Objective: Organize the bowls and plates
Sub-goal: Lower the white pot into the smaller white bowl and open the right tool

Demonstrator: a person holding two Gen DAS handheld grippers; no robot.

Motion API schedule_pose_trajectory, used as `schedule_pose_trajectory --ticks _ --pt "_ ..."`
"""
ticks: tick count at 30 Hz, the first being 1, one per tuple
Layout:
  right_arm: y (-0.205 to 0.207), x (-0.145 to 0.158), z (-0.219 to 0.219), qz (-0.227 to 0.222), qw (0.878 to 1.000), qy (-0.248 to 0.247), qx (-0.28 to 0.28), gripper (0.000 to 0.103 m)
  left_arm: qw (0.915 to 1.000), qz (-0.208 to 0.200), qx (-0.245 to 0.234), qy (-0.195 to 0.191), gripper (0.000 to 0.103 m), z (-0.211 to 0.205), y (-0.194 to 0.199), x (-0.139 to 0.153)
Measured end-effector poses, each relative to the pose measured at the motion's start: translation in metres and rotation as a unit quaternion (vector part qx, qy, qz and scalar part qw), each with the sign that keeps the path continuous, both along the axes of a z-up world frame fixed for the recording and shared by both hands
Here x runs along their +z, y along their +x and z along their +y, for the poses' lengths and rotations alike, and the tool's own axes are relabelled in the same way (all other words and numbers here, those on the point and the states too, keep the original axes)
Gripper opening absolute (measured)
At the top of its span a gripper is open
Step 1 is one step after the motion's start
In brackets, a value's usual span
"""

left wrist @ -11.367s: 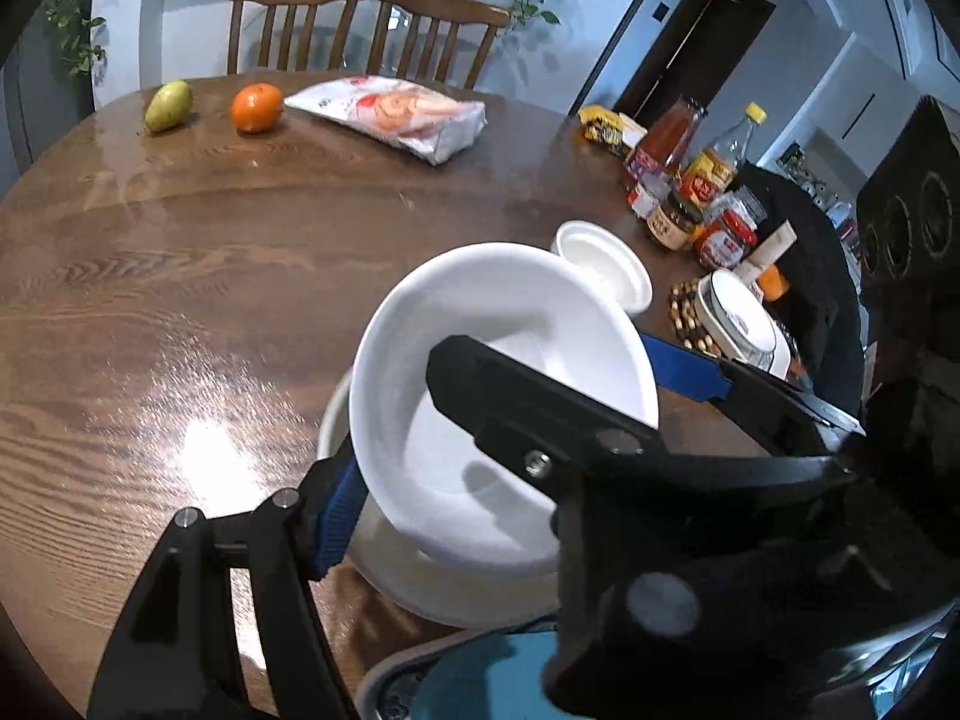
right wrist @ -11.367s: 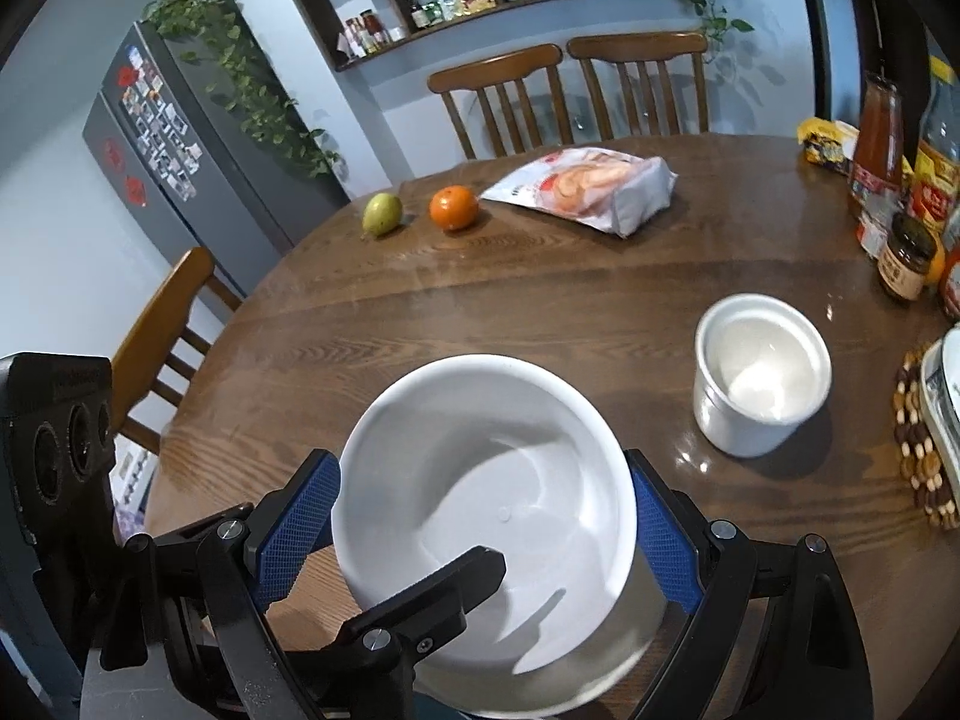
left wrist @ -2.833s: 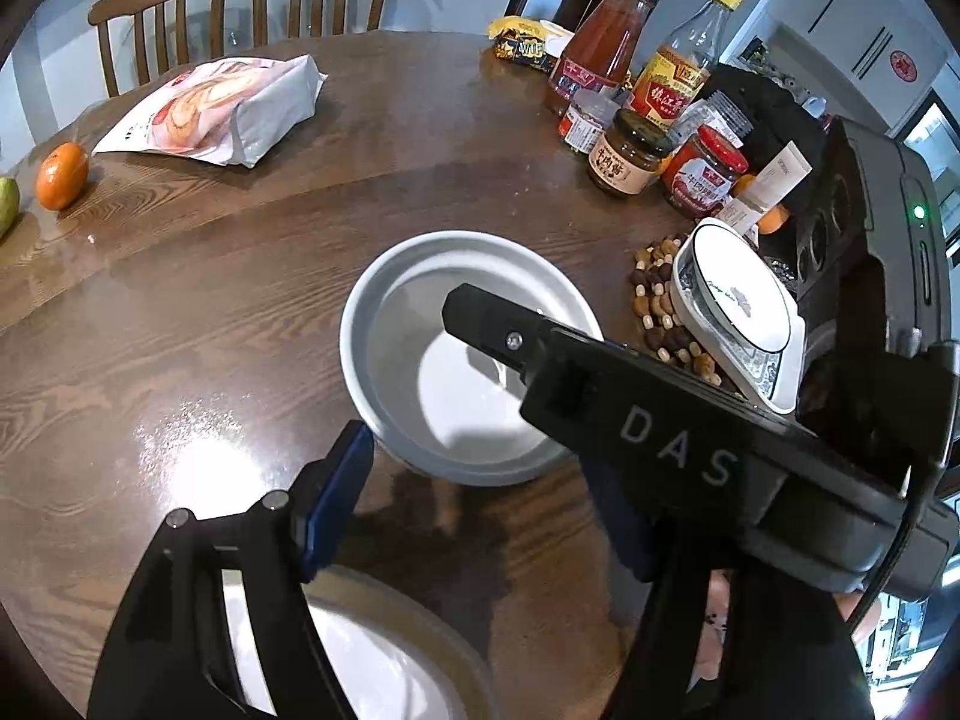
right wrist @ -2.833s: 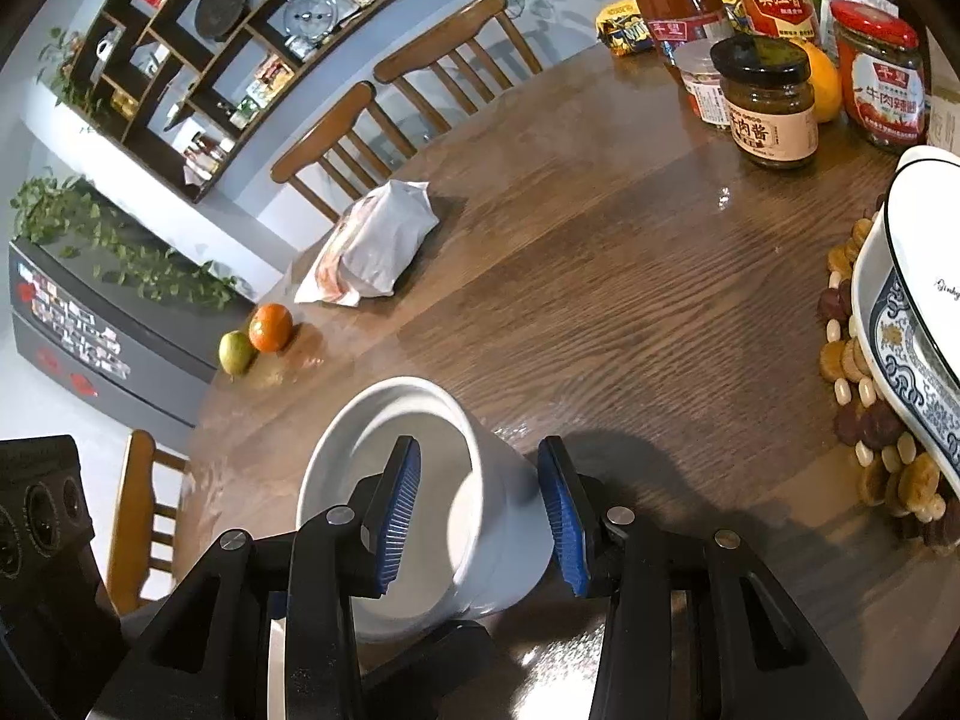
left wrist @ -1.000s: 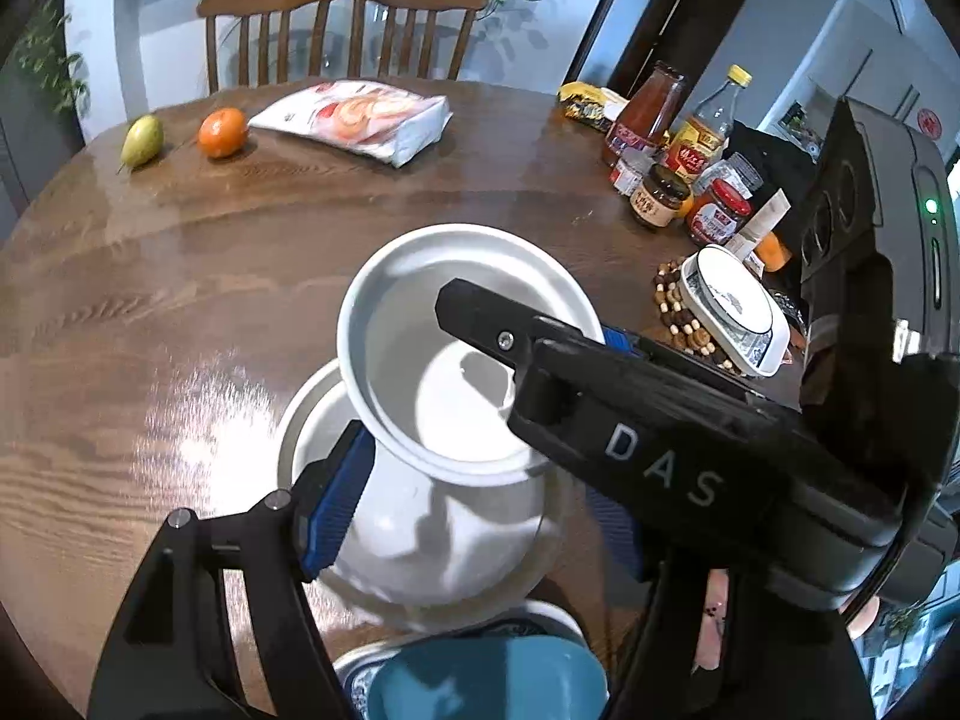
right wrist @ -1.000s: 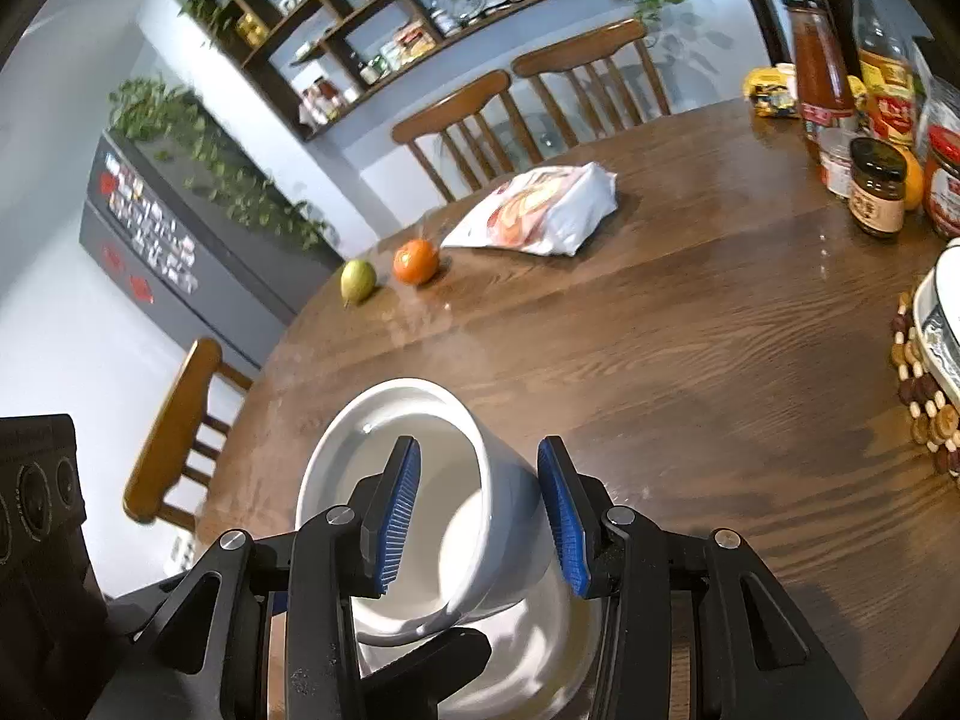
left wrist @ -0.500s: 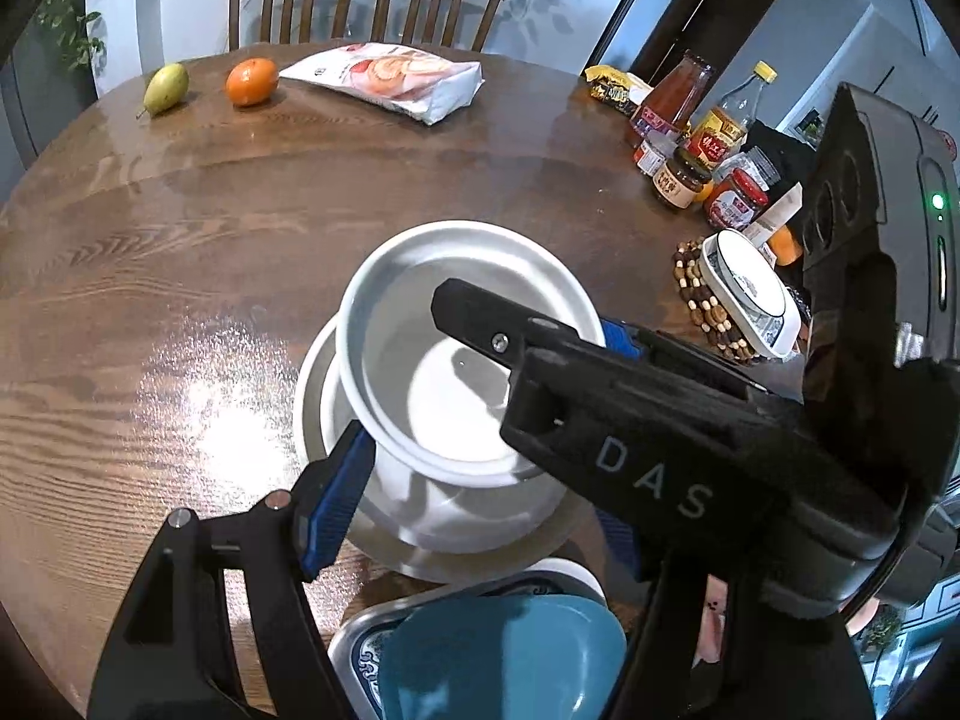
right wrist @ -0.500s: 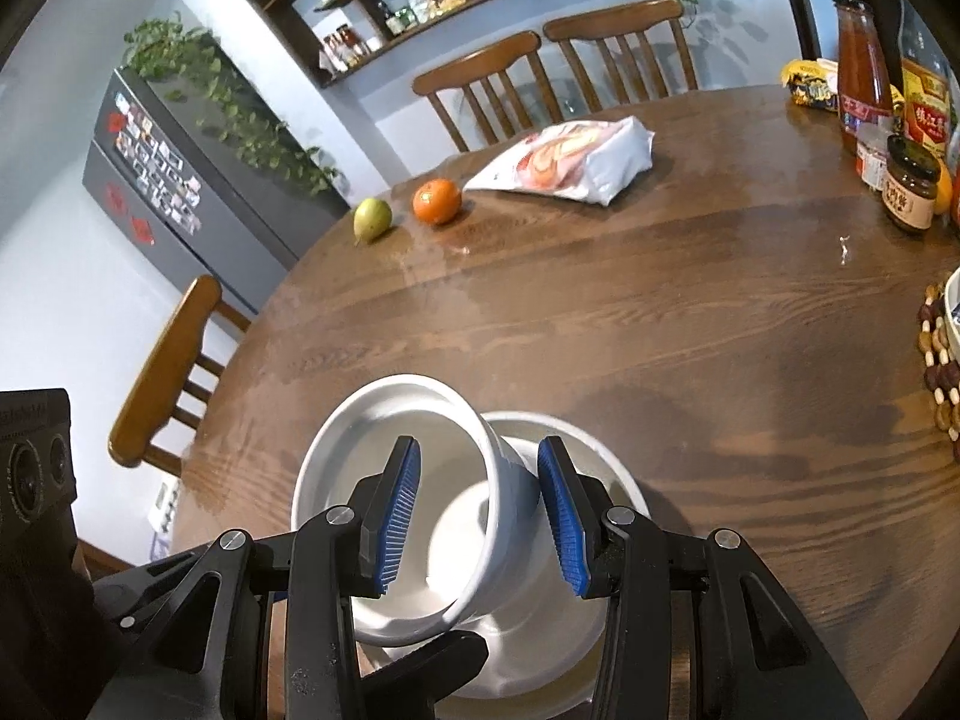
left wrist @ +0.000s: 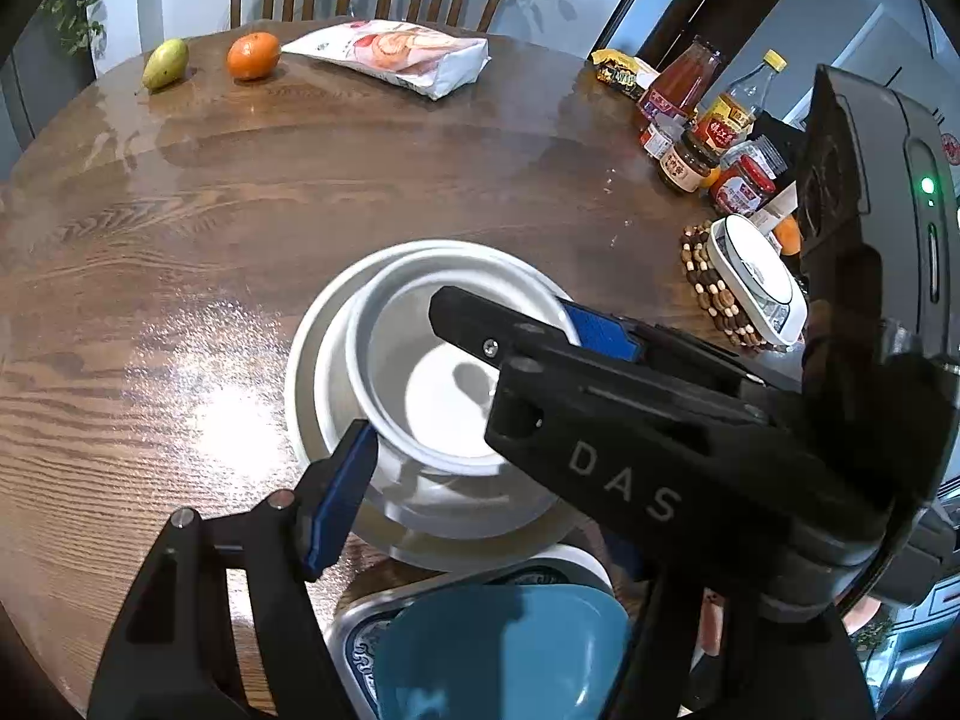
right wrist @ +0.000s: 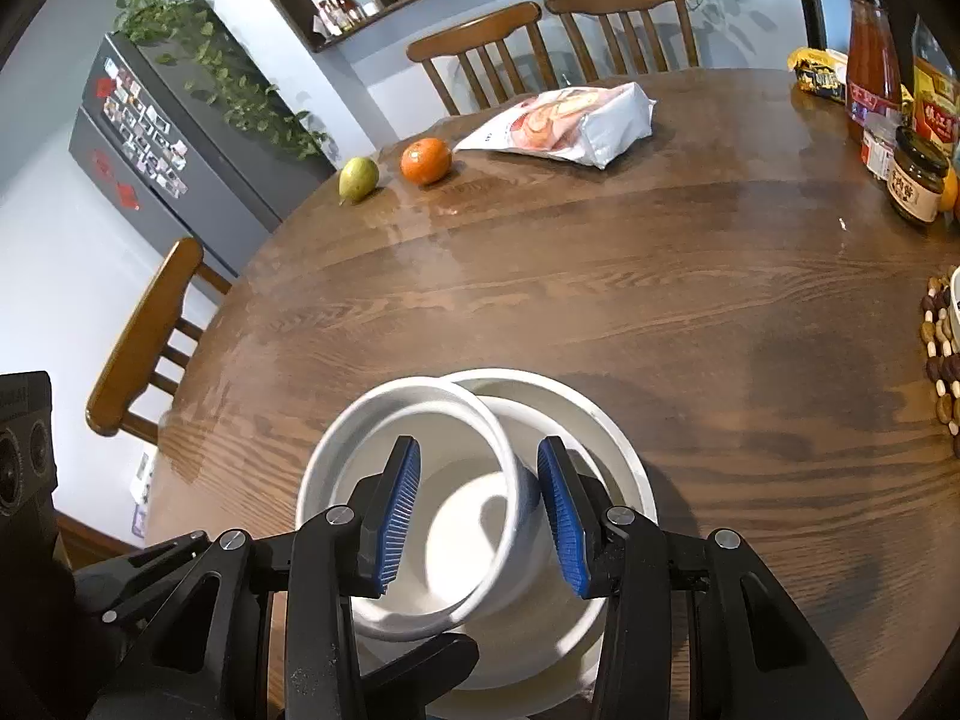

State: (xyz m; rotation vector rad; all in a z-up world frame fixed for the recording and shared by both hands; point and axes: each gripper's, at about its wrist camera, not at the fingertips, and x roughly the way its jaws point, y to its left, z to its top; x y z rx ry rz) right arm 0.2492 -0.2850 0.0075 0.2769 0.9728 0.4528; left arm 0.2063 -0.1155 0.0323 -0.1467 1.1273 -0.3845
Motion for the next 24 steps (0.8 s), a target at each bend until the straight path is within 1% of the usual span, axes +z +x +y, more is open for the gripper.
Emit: schedule_pose_trajectory --ticks 9,13,15,17,20,22,24 --pt "0.000 -0.002 0.002 0.002 1.000 -0.009 0.000 0.045 0.9999 -0.009 0.001 0.007 0.066 -0.001 -0.002 0.002" --pt "-0.003 0.003 0.002 -0.013 1.000 -0.013 -0.005 0.045 0.9988 -0.042 0.001 0.026 0.068 -0.003 -0.008 0.010" --pt "-0.004 0.005 0.002 -0.018 1.000 -0.013 -0.006 0.045 0.9982 -0.051 0.000 0.032 0.068 -0.004 -0.010 0.013" --pt "-0.004 0.005 0.002 -0.022 1.000 -0.012 -0.004 0.045 0.9984 -0.049 0.001 0.030 0.069 -0.002 -0.010 0.012" --pt "-0.005 0.007 0.002 -0.025 1.000 -0.010 -0.005 0.045 0.9987 -0.048 0.000 0.016 0.073 0.002 -0.011 0.012" --pt "-0.006 0.008 0.001 -0.030 0.999 -0.010 -0.007 0.045 0.9986 -0.052 0.001 0.012 0.074 0.004 -0.014 0.013" --pt "-0.007 0.009 0.001 -0.038 0.999 -0.014 -0.011 0.048 0.9980 -0.062 0.004 0.010 0.075 0.008 -0.017 0.015"
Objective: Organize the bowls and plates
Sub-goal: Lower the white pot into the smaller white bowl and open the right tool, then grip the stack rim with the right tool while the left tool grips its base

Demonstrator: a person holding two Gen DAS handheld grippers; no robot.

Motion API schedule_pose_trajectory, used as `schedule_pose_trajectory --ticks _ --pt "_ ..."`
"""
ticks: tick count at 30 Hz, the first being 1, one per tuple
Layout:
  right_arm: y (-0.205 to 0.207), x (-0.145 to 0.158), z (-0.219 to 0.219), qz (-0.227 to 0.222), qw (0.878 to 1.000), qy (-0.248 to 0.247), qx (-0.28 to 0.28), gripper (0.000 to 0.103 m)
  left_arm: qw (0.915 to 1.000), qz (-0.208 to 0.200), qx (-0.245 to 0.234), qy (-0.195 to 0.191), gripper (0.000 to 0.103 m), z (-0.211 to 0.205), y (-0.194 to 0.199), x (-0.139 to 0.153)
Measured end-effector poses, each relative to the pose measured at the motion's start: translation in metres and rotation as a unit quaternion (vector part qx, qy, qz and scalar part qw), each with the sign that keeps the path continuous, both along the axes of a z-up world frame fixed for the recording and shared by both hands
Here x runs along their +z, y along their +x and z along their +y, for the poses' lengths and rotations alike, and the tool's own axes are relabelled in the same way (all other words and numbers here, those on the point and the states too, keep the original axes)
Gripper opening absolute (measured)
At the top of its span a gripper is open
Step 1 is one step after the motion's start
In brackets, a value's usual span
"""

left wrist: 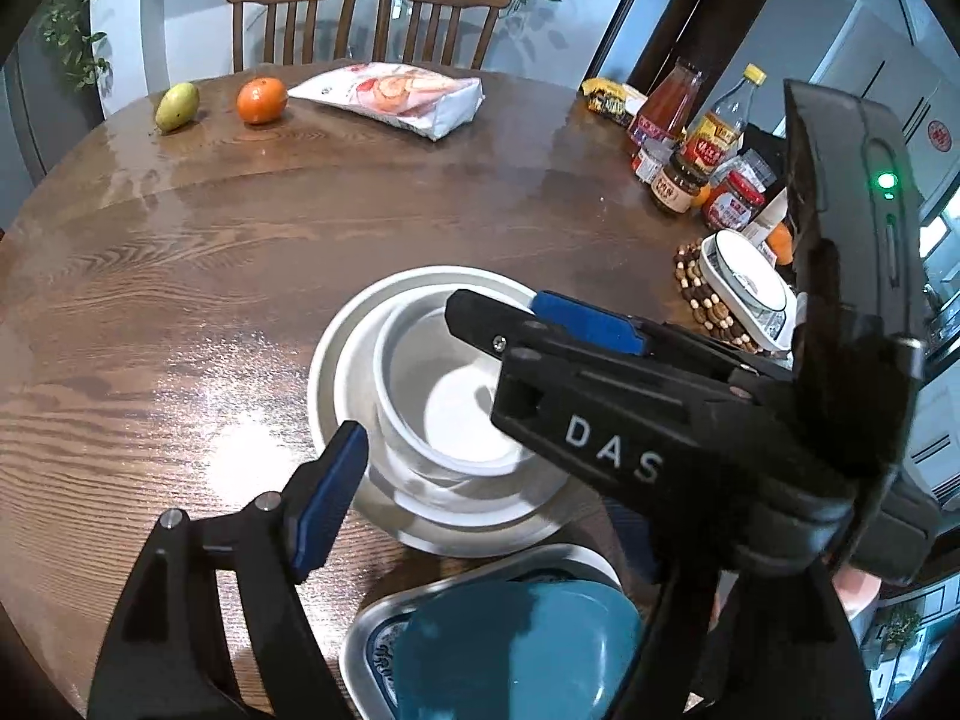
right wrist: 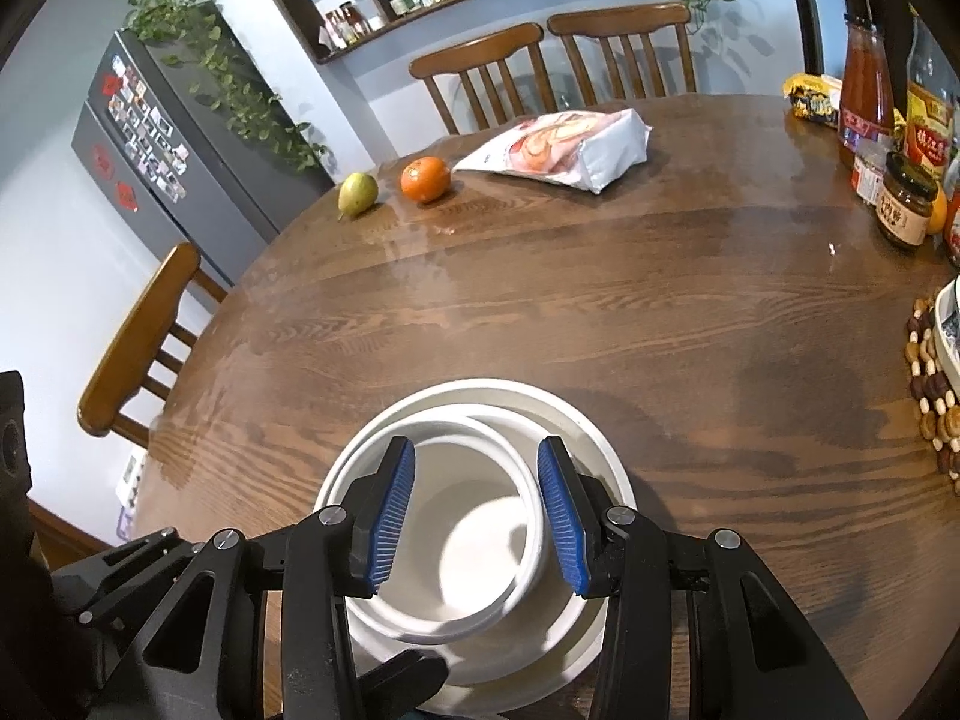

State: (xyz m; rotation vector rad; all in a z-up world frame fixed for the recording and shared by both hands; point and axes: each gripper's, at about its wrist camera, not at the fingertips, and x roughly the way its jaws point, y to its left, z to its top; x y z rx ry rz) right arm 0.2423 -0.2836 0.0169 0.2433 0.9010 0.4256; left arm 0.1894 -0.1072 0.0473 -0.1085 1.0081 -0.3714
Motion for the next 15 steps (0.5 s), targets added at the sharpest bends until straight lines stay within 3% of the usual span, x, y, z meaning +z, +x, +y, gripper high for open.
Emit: schedule_pose_trajectory --ticks 7,11,15 --pt "-0.001 0.003 -0.001 -0.015 1.000 0.001 -0.005 0.051 0.9997 -0.018 0.004 -0.018 0.081 0.015 -0.005 0.004" --pt "-0.002 0.006 -0.008 -0.027 0.999 0.007 -0.015 0.067 0.9991 -0.026 0.013 -0.031 0.085 0.024 -0.005 0.004" --pt "-0.001 0.004 -0.016 -0.024 0.999 0.021 -0.027 0.068 0.9980 -0.025 0.030 -0.049 0.086 0.035 -0.001 0.003"
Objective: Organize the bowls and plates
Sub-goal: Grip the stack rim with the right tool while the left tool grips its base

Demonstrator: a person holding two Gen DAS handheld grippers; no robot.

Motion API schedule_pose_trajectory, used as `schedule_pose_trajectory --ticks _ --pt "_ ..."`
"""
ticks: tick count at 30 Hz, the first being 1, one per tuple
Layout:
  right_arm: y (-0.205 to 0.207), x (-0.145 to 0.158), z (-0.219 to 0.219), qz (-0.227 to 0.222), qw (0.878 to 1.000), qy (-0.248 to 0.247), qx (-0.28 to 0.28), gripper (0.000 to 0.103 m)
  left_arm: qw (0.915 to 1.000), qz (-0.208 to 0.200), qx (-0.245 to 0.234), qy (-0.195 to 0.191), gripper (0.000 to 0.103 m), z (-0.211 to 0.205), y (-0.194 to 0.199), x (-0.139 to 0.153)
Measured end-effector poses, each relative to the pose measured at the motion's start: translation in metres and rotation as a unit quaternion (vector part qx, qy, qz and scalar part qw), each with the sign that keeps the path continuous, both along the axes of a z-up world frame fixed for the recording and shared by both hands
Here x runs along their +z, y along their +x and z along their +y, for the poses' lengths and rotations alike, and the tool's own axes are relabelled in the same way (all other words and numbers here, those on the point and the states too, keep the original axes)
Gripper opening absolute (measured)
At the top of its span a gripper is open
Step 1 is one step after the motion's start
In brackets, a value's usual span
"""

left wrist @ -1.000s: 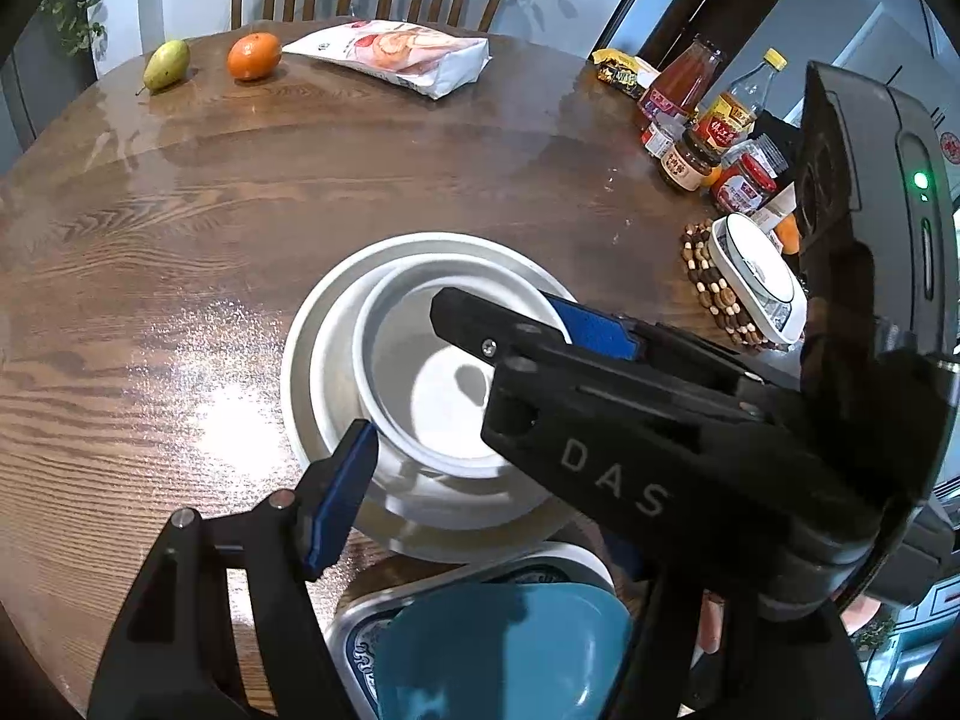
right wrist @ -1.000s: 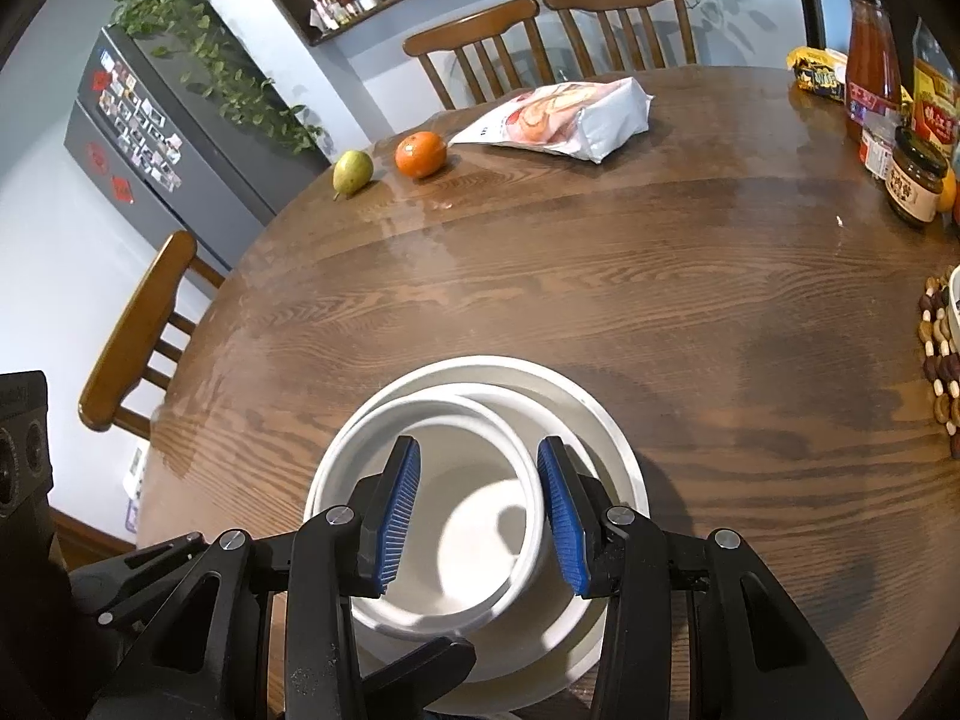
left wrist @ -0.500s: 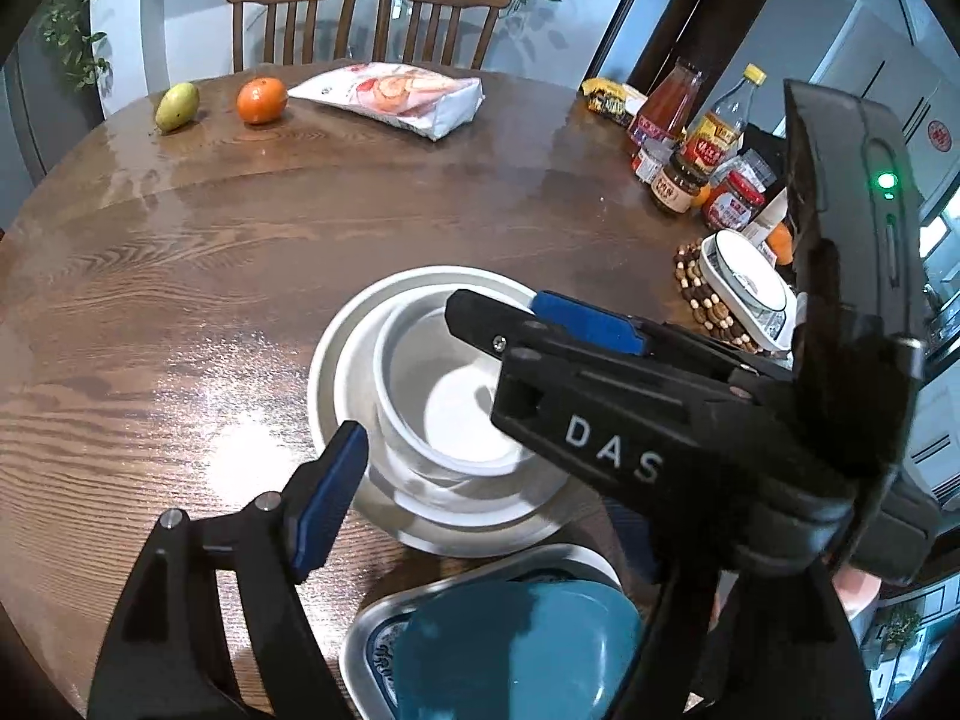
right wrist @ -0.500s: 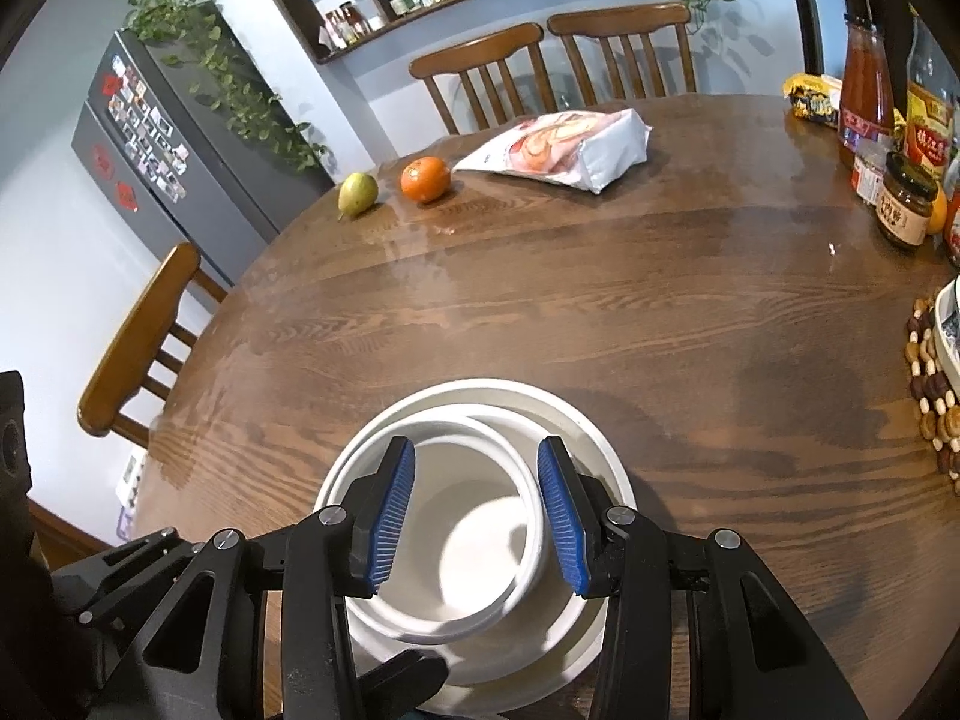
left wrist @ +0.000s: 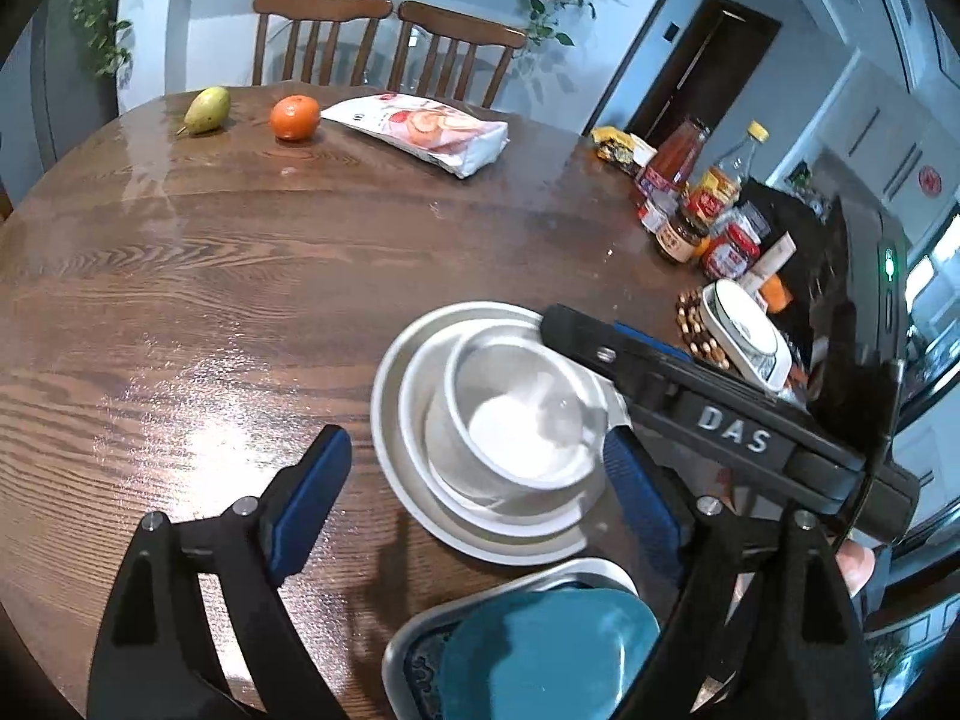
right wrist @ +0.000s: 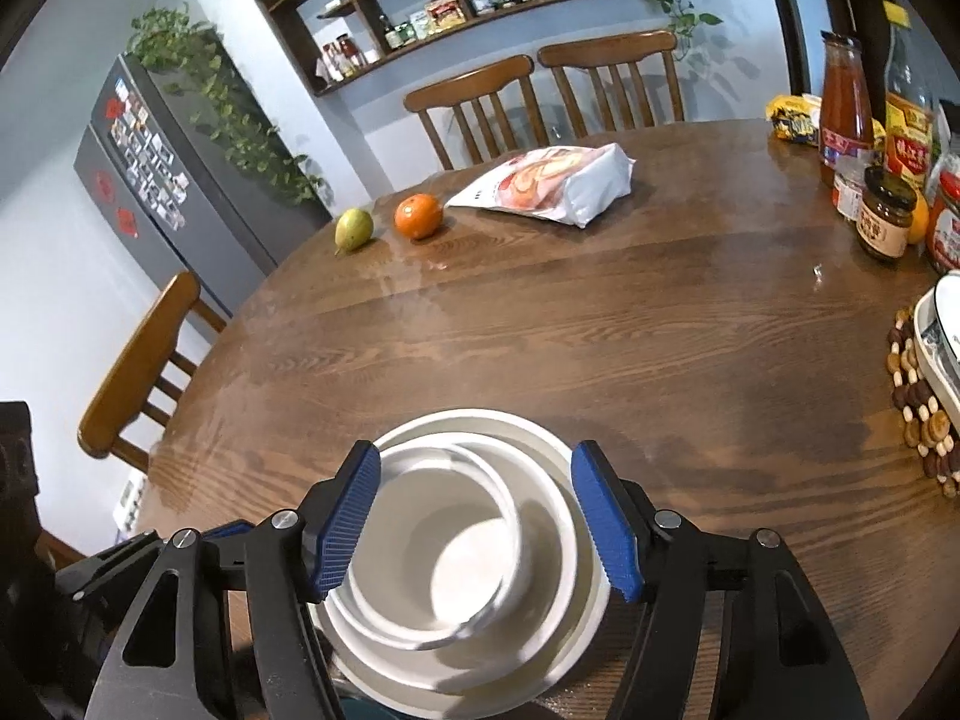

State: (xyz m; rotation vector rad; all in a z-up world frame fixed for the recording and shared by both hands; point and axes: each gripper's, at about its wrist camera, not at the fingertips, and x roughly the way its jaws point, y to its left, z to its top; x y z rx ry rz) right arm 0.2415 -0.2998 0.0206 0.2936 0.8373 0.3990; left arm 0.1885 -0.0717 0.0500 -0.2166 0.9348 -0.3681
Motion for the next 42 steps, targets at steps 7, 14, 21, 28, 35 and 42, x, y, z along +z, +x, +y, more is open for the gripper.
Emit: schedule_pose_trajectory --ticks 7,14,21,28,35,42 --pt "0.004 -0.006 -0.014 0.015 0.999 0.038 -0.002 0.083 0.9994 0.020 0.008 -0.026 0.097 0.012 0.009 -0.008" --pt "0.011 -0.019 -0.023 0.054 0.996 0.069 0.008 0.084 0.9992 0.023 0.023 -0.025 0.101 0.017 0.017 -0.018" --pt "0.018 -0.039 -0.023 0.104 0.987 0.116 0.030 0.084 0.9982 0.046 0.015 -0.036 0.101 0.009 0.027 -0.034" --pt "0.024 -0.050 -0.022 0.131 0.983 0.123 0.023 0.084 0.9975 0.061 0.006 -0.036 0.100 0.001 0.031 -0.046" --pt "0.027 -0.057 -0.018 0.150 0.981 0.123 0.029 0.084 0.9977 0.063 0.003 -0.025 0.099 -0.008 0.034 -0.053" --pt "0.030 -0.070 -0.010 0.181 0.970 0.149 0.055 0.084 0.9976 0.063 0.008 -0.027 0.099 -0.016 0.036 -0.055"
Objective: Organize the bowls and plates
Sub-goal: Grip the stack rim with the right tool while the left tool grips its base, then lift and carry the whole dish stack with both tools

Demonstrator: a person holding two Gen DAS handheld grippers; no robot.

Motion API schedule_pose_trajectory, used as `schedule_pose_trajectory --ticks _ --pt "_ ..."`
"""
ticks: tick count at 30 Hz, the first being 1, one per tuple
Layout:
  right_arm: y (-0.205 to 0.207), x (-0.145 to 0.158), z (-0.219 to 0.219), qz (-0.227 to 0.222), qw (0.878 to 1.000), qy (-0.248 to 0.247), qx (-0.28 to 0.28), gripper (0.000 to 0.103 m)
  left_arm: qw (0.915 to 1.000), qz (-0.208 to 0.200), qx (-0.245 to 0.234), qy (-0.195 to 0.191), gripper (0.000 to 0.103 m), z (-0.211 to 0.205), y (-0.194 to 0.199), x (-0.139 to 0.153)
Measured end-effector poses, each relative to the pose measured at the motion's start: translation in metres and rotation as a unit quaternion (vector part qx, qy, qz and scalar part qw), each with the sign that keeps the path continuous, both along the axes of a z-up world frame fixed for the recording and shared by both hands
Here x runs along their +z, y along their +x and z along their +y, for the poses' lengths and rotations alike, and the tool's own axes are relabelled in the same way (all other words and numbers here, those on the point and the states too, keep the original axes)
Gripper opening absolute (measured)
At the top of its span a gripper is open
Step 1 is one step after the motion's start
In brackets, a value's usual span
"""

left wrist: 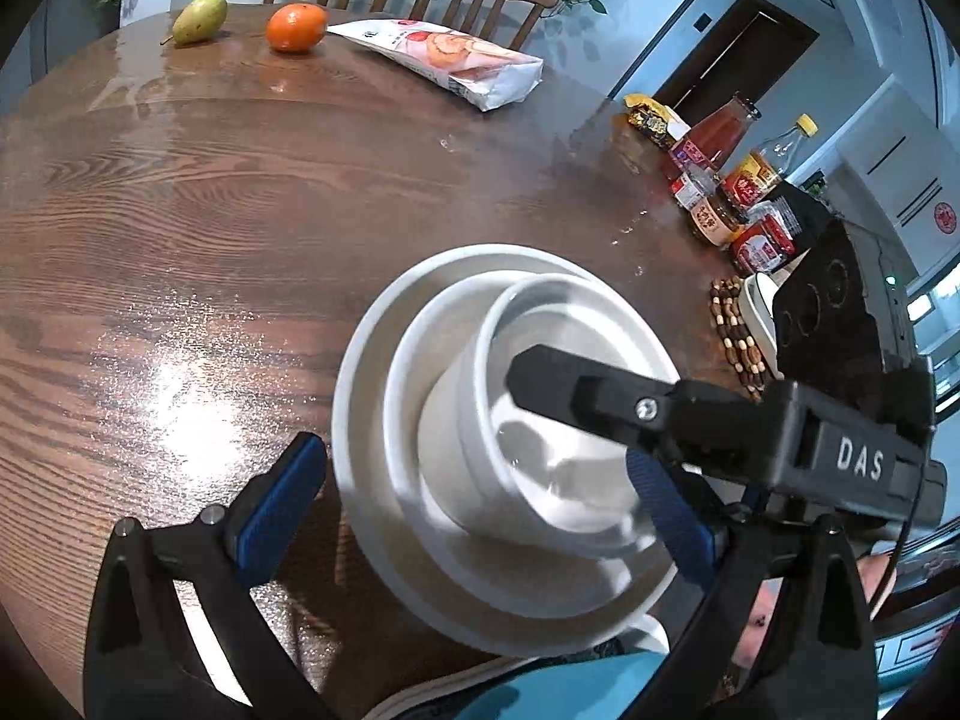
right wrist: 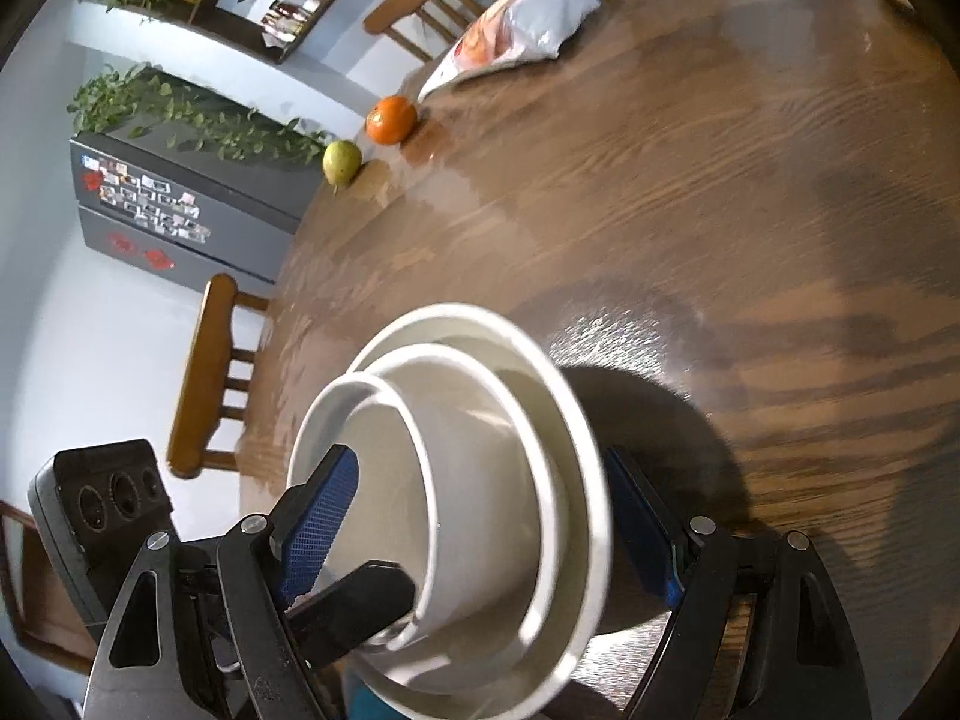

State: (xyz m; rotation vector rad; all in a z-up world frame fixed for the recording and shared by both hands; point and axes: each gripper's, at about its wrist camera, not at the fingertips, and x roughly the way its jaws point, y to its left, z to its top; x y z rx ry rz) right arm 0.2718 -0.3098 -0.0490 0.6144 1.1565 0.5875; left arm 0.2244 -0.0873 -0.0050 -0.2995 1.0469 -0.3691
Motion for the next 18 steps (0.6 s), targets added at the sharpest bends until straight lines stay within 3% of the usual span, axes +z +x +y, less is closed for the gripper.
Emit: schedule_pose_trajectory --ticks 5,9,18 --pt "-0.001 -0.001 0.004 0.003 1.000 0.012 0.007 0.082 1.0000 0.006 -0.004 -0.001 0.098 -0.008 0.003 -0.003" --pt "-0.001 -0.004 0.003 0.009 1.000 0.027 0.005 0.081 0.9999 0.002 -0.009 0.008 0.089 -0.012 0.003 -0.003" --pt "-0.002 -0.004 0.003 0.021 0.999 0.036 -0.004 0.079 0.9997 0.024 0.002 0.011 0.088 -0.010 0.003 -0.003"
